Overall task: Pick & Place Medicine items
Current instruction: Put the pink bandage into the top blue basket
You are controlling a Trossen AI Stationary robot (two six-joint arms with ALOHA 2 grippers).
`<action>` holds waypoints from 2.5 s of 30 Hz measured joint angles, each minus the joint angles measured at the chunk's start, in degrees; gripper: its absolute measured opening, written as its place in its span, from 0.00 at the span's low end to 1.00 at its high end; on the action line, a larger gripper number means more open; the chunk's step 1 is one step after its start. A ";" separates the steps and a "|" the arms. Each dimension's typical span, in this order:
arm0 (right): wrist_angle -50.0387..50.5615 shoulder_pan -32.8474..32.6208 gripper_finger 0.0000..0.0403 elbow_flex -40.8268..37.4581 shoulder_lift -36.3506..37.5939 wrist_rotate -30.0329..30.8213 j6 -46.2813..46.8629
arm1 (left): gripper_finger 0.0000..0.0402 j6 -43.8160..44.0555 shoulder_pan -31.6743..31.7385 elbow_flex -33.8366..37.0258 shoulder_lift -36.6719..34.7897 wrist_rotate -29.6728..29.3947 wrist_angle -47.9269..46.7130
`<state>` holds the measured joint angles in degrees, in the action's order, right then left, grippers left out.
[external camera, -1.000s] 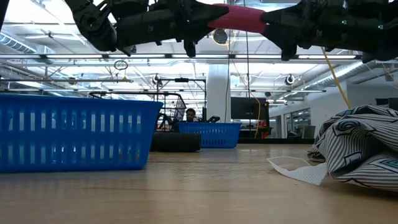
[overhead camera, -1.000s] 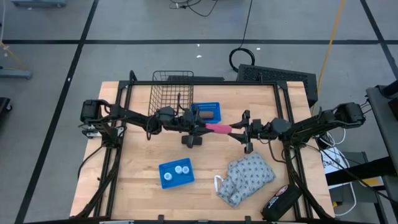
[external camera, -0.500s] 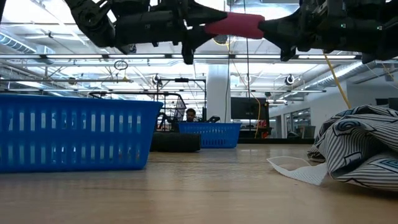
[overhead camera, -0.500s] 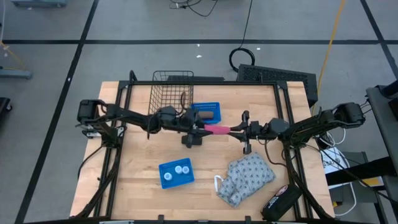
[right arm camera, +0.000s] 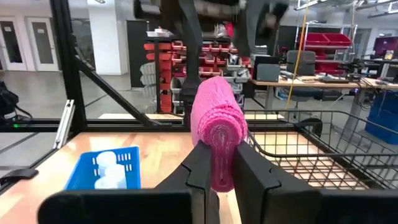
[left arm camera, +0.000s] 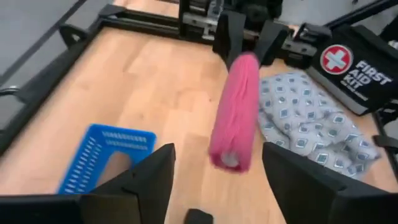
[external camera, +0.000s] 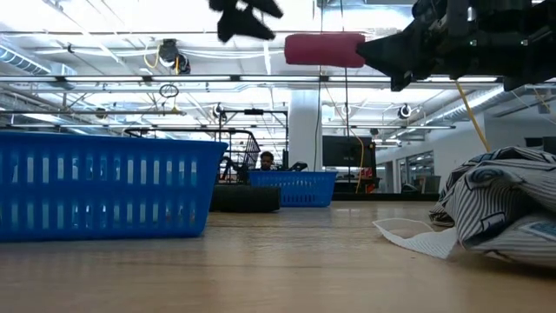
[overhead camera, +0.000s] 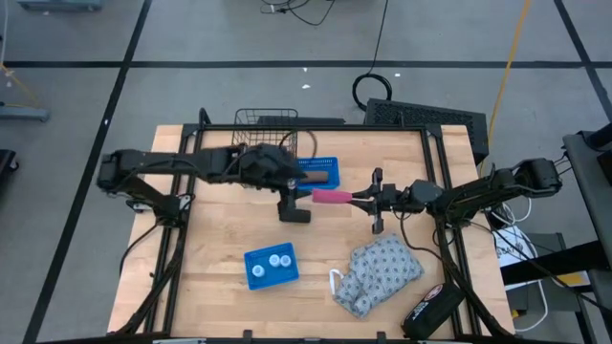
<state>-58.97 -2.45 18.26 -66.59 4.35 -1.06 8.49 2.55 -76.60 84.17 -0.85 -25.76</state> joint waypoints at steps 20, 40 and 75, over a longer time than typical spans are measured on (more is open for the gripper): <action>3.33 0.50 0.08 -0.11 0.04 -0.12 0.79 | 0.62 -14.21 0.15 -28.85 25.57 5.49 -19.50; 4.31 0.50 0.32 -0.11 1.09 0.10 2.62 | 0.14 -23.97 2.03 -28.85 25.01 3.98 -23.94; 12.33 0.48 0.42 -0.15 7.17 0.24 2.95 | 0.16 -32.17 19.89 4.02 23.95 6.76 14.01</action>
<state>-46.63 -1.98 18.11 -59.41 4.59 1.89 -23.68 22.44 -72.58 108.12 5.91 -11.75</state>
